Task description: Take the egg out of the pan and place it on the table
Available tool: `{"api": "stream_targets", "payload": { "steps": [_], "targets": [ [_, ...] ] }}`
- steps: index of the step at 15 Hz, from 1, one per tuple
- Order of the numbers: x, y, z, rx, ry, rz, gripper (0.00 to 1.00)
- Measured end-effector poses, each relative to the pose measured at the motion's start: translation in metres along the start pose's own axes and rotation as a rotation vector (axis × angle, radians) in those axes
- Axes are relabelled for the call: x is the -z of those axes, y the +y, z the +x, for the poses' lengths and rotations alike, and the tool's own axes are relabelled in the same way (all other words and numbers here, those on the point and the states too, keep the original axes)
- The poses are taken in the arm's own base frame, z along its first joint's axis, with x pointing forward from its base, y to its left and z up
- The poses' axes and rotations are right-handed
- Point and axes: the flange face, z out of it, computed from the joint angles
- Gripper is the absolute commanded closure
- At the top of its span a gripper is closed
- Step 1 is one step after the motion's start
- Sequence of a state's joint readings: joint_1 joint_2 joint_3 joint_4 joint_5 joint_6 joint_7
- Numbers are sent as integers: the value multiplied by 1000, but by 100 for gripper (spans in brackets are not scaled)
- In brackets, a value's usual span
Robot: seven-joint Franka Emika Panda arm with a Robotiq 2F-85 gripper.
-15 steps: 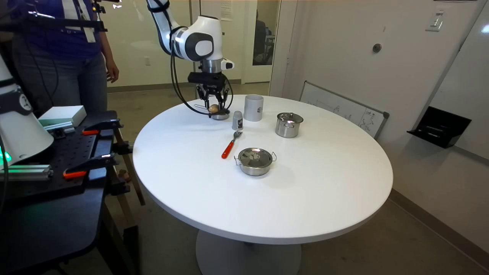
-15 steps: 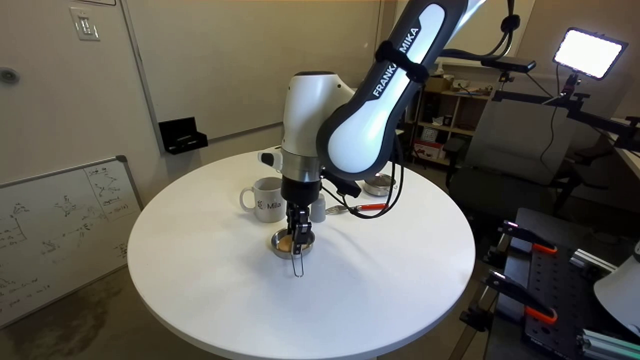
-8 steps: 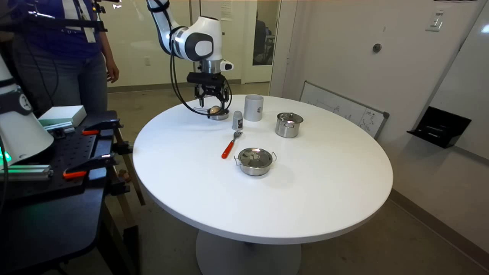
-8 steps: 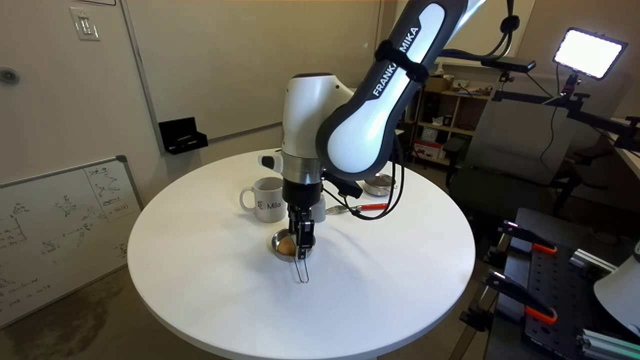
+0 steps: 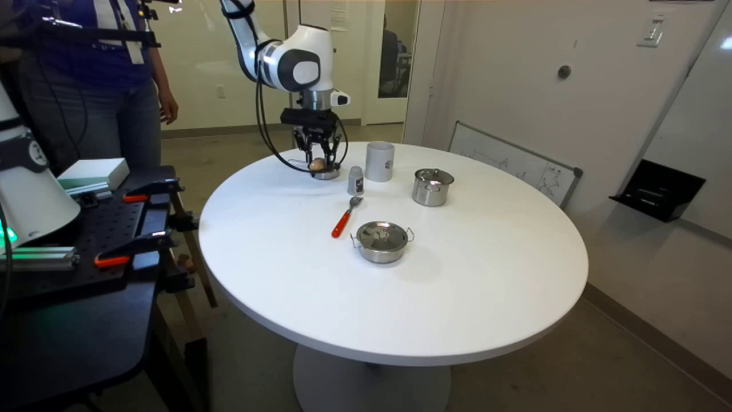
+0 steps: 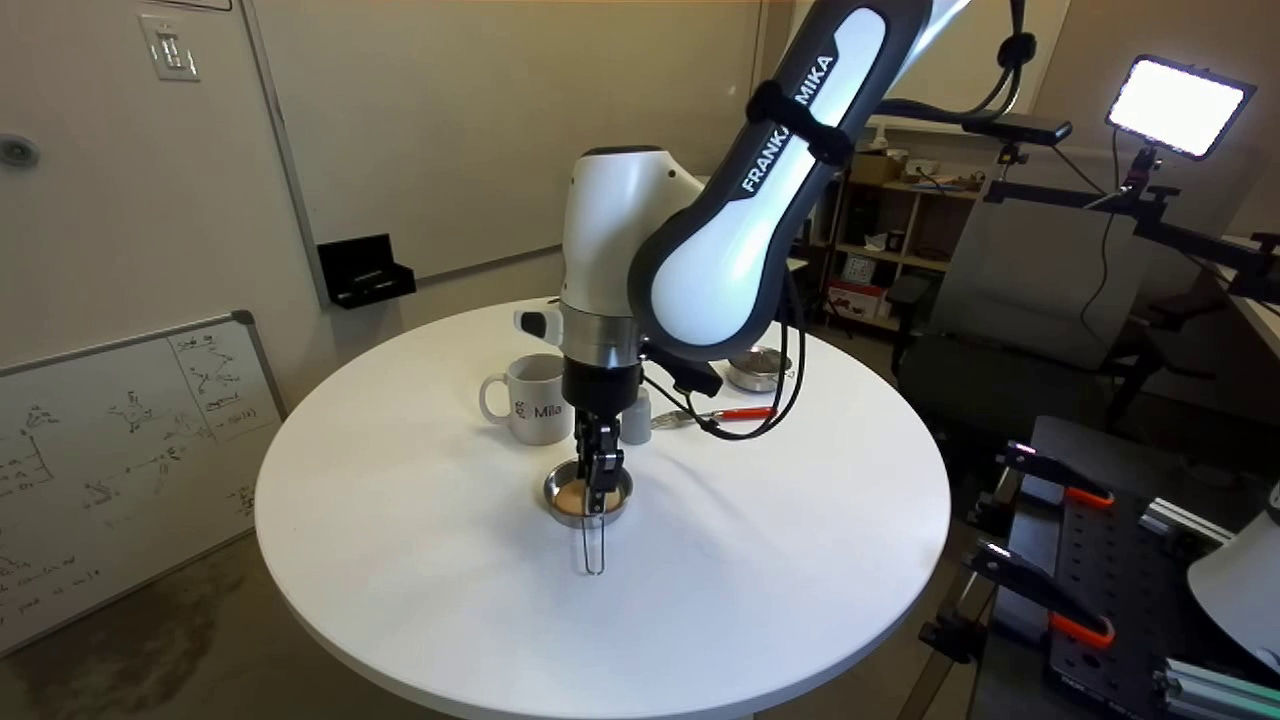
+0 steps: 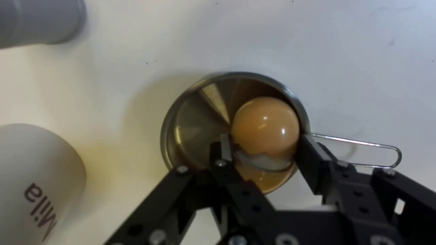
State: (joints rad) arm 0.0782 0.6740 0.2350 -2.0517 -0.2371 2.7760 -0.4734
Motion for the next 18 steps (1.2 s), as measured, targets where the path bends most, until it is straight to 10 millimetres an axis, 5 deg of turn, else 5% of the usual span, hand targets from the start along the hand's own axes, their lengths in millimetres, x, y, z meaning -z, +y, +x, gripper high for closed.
{"api": "stream_targets", "payload": {
  "steps": [3,4,6,18],
  "targets": [
    [0,0,1,0,2,0,52],
    [-1,0,1,0,2,0,70],
    [-1,1,2,0,4,0,79],
    [7,13,3,-20,25,-13,79]
  ]
}}
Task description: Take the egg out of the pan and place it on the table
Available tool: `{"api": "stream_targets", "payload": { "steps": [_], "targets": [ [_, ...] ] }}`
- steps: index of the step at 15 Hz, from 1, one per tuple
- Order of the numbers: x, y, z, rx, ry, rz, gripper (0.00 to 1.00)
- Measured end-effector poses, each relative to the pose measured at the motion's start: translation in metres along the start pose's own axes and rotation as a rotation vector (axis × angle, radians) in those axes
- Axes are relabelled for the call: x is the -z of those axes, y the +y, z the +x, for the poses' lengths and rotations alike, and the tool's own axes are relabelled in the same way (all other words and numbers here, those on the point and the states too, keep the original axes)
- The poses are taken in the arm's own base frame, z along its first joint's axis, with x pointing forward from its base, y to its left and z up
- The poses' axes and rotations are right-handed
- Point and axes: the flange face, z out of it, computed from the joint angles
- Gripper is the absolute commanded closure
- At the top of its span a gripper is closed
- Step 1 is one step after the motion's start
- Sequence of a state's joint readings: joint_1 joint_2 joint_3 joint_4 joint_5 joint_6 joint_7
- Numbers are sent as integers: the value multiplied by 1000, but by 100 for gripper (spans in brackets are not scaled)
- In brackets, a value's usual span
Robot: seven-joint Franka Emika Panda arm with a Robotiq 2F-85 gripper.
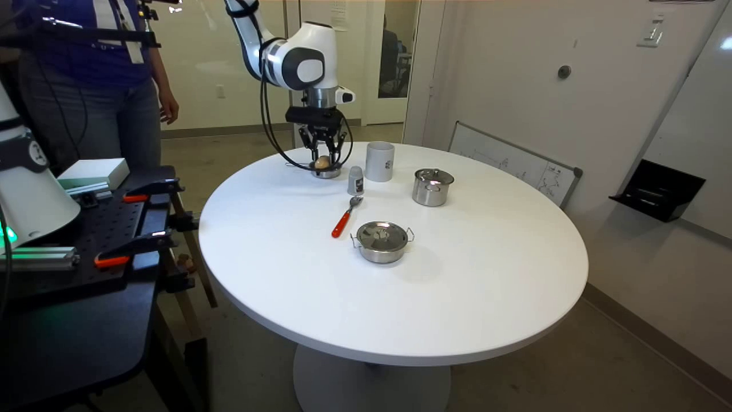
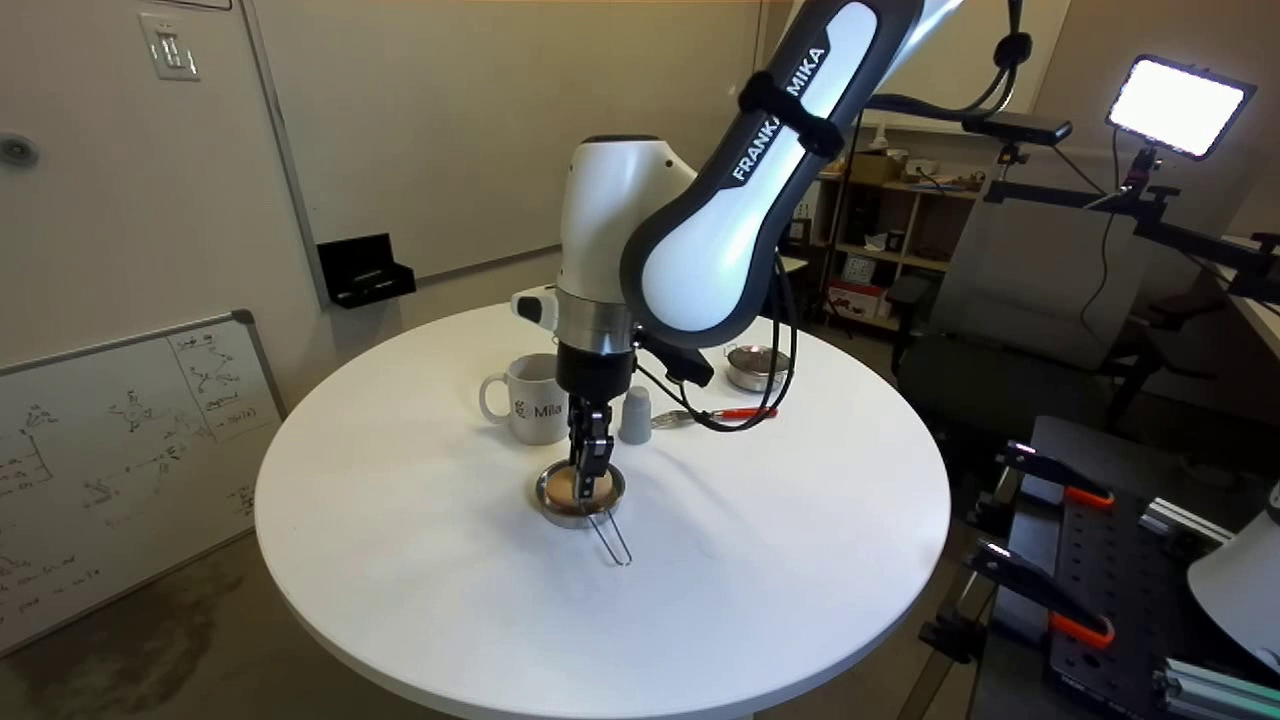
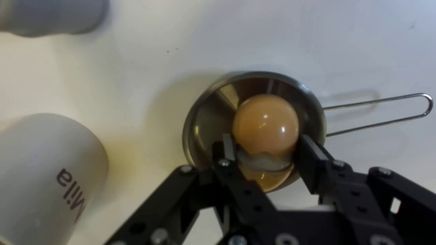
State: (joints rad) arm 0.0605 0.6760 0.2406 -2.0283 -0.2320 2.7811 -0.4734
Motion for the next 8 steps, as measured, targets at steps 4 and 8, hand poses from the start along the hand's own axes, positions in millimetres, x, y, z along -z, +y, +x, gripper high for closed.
{"api": "stream_targets", "payload": {
  "steps": [4,8],
  "targets": [
    [19,11,3,-34,53,-13,79],
    [49,23,-5,-71,77,-37,79]
  ]
}}
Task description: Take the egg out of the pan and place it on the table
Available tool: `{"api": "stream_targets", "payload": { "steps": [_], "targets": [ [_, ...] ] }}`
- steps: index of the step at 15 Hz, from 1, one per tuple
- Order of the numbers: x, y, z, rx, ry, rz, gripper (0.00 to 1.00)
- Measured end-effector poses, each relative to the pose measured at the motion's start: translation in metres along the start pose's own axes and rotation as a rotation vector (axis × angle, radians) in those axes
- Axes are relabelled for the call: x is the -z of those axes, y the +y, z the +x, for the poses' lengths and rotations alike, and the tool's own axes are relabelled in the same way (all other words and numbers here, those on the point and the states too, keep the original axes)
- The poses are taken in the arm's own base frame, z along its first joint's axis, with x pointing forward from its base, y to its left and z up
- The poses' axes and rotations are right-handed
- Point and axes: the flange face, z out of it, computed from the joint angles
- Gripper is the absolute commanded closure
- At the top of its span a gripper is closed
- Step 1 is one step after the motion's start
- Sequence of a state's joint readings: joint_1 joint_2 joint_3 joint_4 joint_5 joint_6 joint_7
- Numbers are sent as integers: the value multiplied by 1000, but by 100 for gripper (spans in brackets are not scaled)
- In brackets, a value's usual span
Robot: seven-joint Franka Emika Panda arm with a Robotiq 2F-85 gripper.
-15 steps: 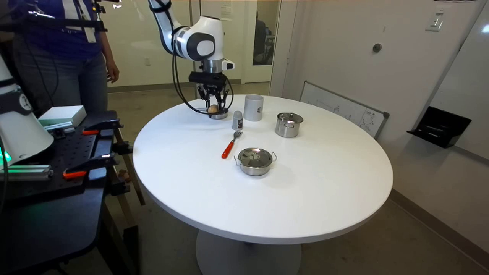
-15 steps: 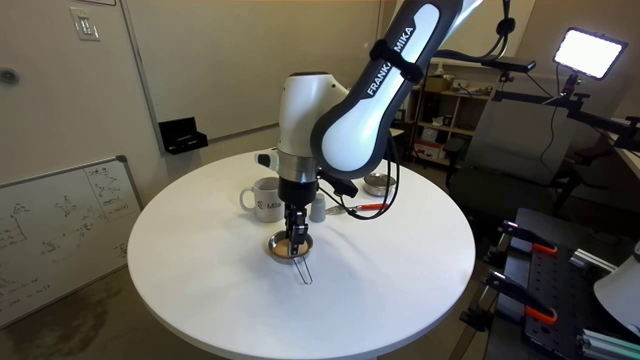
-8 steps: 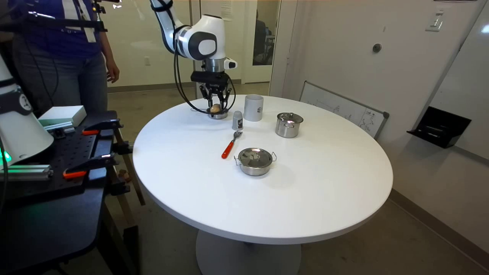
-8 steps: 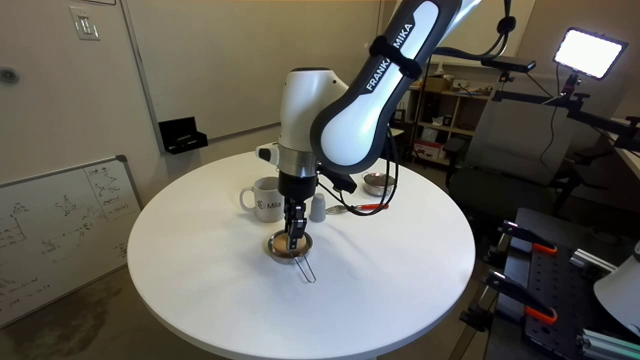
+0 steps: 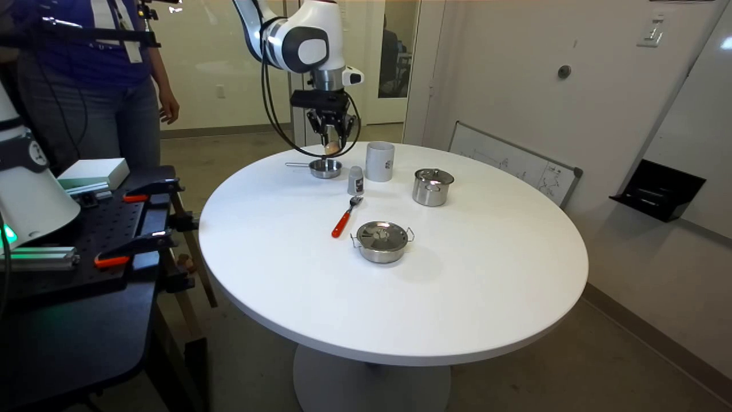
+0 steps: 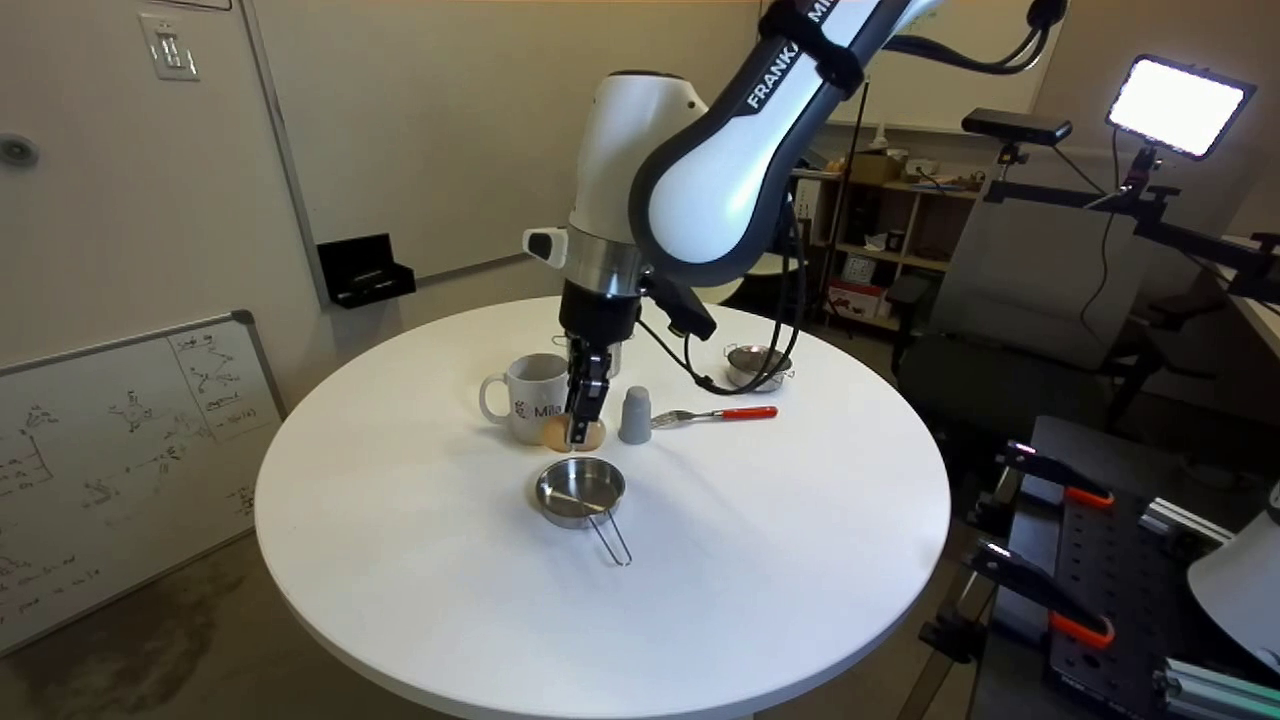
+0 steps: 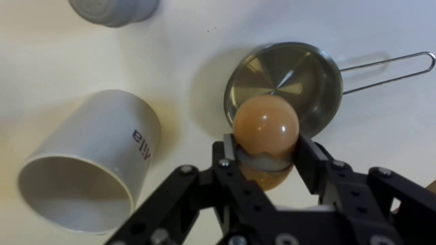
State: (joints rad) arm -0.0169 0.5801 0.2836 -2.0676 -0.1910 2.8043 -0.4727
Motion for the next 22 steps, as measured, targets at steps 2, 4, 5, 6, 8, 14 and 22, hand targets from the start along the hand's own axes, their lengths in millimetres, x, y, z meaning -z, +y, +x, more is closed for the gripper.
{"api": "stream_targets", "payload": {
  "steps": [2,4,5,6,8,14,22],
  "targets": [
    [9,4,-11,-14,-23,-6,79],
    [13,7,-25,-33,-55,-7,79],
    [14,8,-33,-48,-71,-9,79],
    [15,10,-41,-63,-89,-10,79],
    [17,14,-59,-98,-123,-16,79],
    [9,15,-94,-188,-89,-49,79],
    [-17,-1,-128,-305,-7,-71,79]
  ]
}}
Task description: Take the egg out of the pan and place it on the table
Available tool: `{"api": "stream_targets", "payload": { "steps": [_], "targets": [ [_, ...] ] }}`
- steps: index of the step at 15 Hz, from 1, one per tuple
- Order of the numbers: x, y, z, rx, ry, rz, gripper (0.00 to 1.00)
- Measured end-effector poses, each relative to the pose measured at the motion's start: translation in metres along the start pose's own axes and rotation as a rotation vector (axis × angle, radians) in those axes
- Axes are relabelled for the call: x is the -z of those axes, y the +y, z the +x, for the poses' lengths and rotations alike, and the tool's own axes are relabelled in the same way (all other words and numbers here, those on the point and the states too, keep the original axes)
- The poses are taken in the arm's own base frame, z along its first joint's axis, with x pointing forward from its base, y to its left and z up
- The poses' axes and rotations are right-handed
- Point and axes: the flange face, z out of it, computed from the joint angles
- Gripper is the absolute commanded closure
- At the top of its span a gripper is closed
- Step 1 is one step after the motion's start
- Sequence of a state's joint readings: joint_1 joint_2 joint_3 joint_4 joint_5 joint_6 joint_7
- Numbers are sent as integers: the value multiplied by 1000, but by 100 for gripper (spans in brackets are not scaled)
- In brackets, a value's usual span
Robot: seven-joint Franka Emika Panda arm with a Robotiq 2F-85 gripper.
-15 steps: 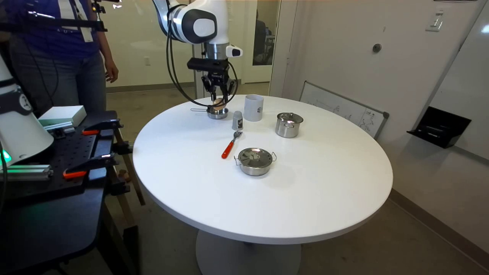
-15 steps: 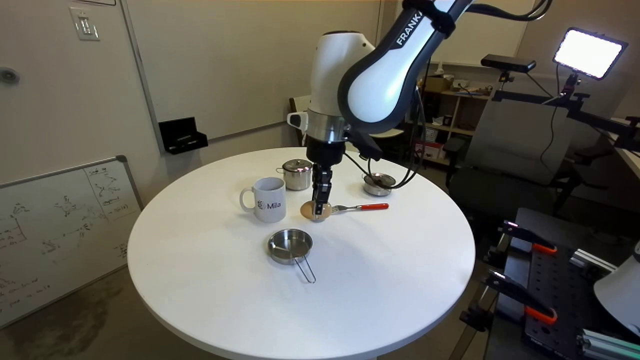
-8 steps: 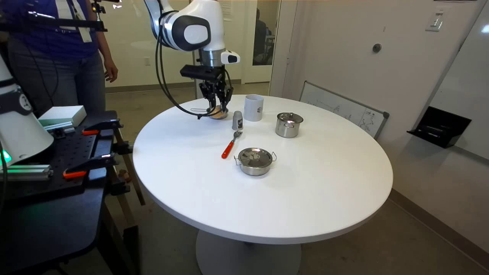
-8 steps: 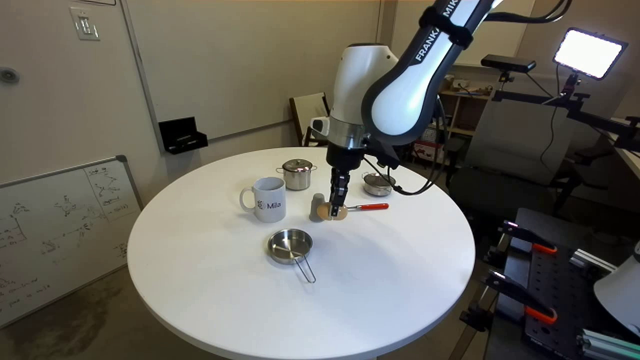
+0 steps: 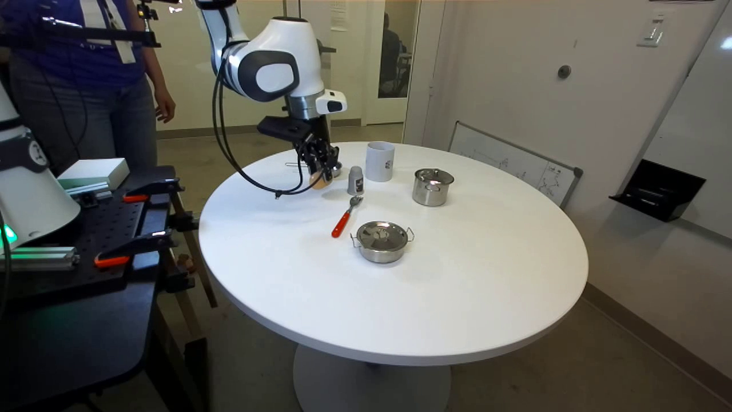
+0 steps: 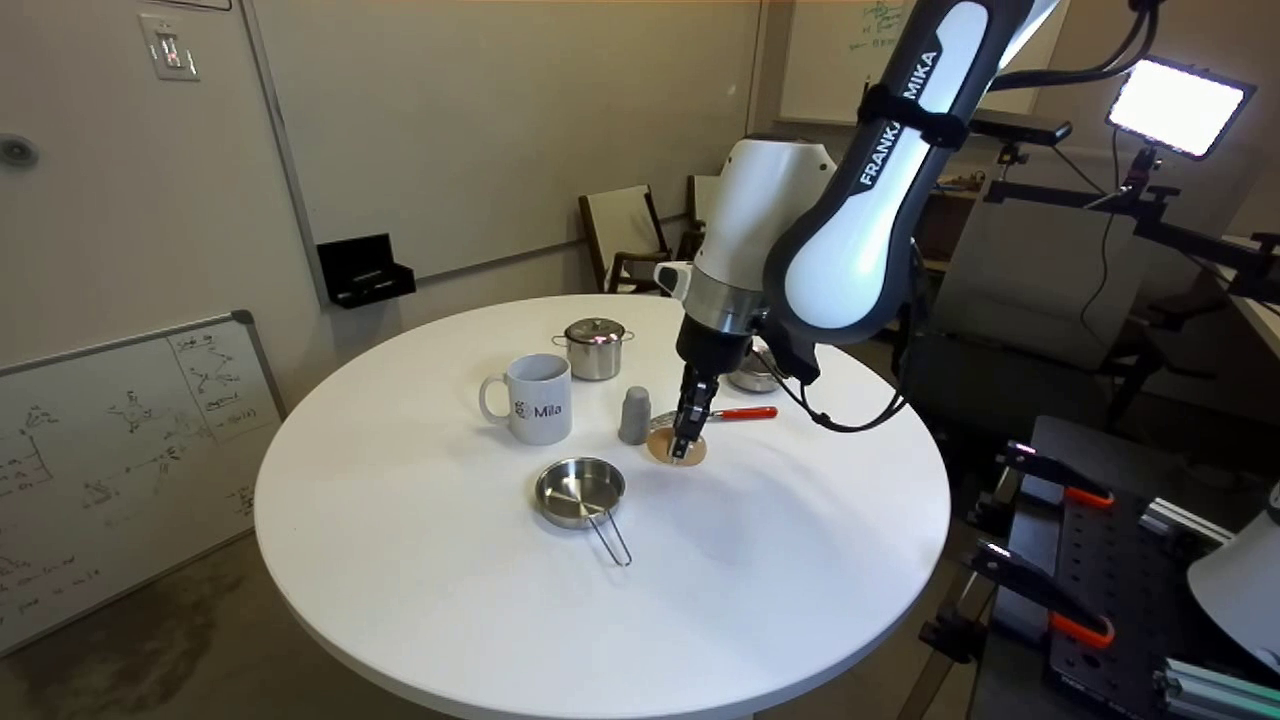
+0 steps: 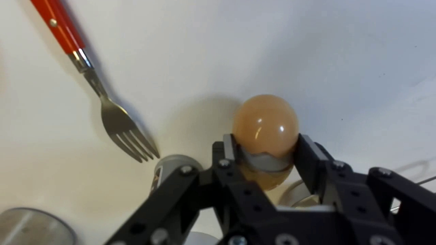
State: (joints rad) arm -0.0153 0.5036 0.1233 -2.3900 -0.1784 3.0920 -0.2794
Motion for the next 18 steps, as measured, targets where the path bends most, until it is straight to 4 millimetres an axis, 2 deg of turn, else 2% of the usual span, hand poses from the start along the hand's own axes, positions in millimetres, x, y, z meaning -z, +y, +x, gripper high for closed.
{"api": "stream_targets", "payload": {
  "steps": [13,14,15,18],
  "targets": [
    [-13,-12,-6,16,-43,-30,79],
    [-13,-12,-5,16,-43,-32,76],
    [-13,-13,-5,15,-44,-33,35],
    [-14,-14,-5,14,-47,-35,15]
  ]
}}
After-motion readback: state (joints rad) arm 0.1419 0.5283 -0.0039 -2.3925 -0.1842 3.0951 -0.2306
